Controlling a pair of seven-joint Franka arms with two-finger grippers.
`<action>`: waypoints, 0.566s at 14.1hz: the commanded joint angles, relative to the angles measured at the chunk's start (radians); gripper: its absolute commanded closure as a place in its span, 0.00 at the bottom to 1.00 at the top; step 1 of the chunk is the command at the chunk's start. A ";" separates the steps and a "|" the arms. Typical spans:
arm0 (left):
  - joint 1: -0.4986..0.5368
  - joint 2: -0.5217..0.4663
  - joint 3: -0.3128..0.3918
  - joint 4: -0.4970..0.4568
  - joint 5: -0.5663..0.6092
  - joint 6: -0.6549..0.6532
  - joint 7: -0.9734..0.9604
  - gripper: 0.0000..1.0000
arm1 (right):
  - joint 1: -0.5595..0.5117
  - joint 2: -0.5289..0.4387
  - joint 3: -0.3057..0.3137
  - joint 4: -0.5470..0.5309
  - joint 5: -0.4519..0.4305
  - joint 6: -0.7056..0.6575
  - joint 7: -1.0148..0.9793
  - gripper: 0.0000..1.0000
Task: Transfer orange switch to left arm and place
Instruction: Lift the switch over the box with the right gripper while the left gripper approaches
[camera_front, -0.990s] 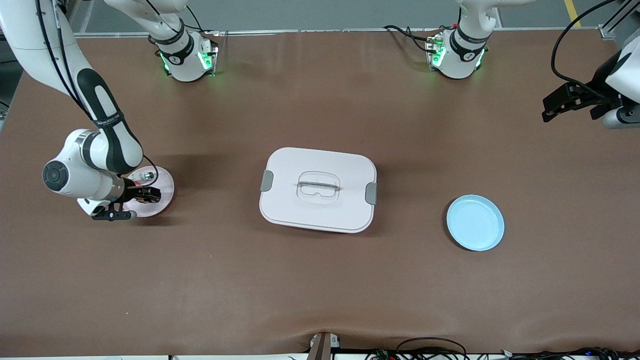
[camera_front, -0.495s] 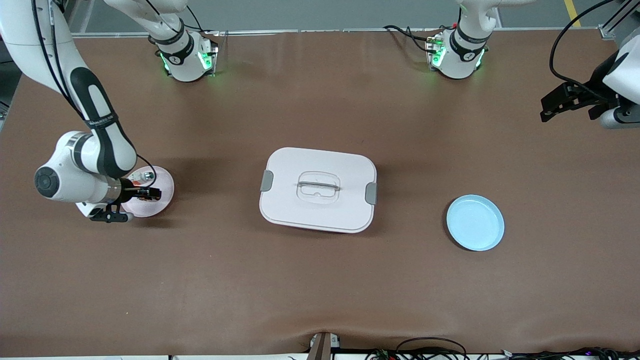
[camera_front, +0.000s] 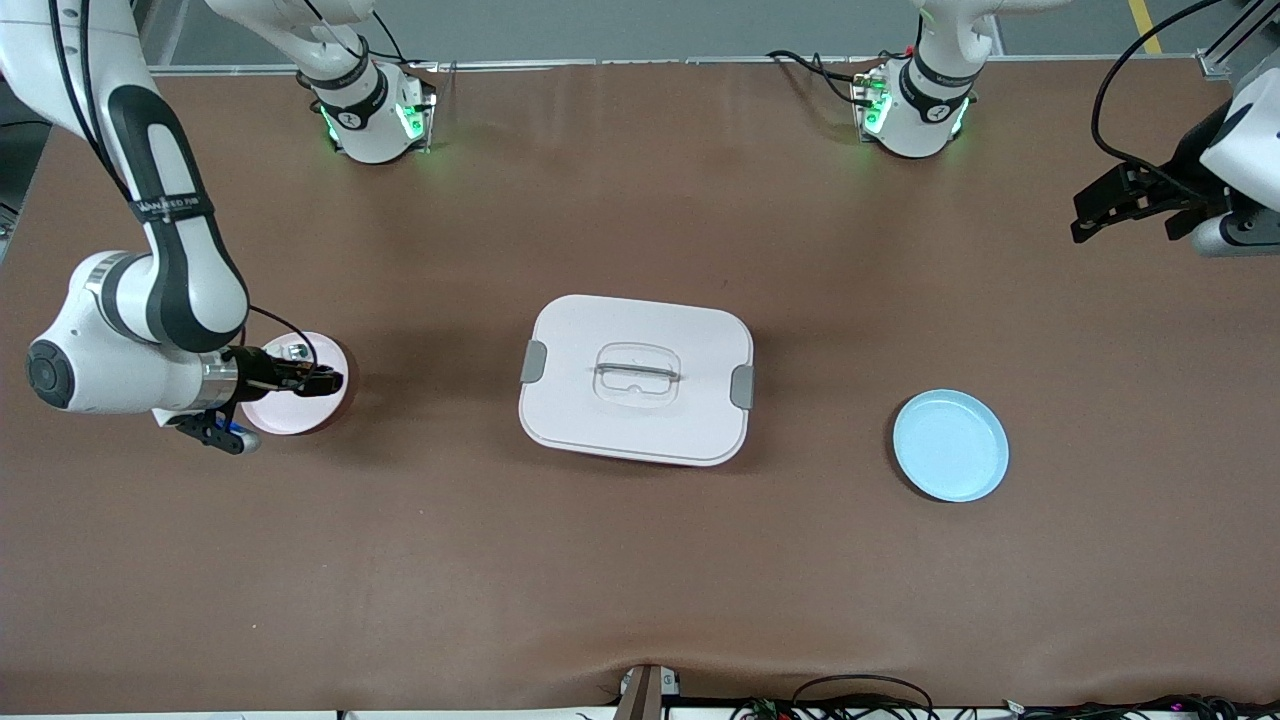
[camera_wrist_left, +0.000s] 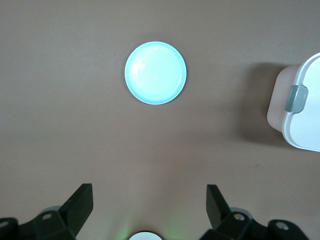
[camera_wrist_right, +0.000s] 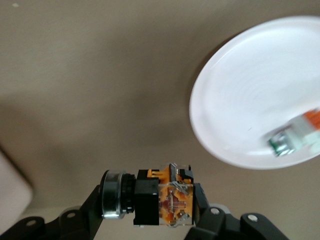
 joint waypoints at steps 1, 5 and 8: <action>0.000 0.001 0.000 0.003 -0.018 0.004 0.009 0.00 | 0.003 -0.016 -0.002 0.053 0.113 -0.114 0.100 1.00; 0.002 0.001 0.000 0.003 -0.020 0.004 0.009 0.00 | 0.006 -0.018 0.000 0.119 0.264 -0.222 0.245 1.00; -0.014 0.001 -0.002 0.005 -0.021 0.004 -0.009 0.00 | 0.039 -0.016 0.001 0.170 0.325 -0.250 0.430 1.00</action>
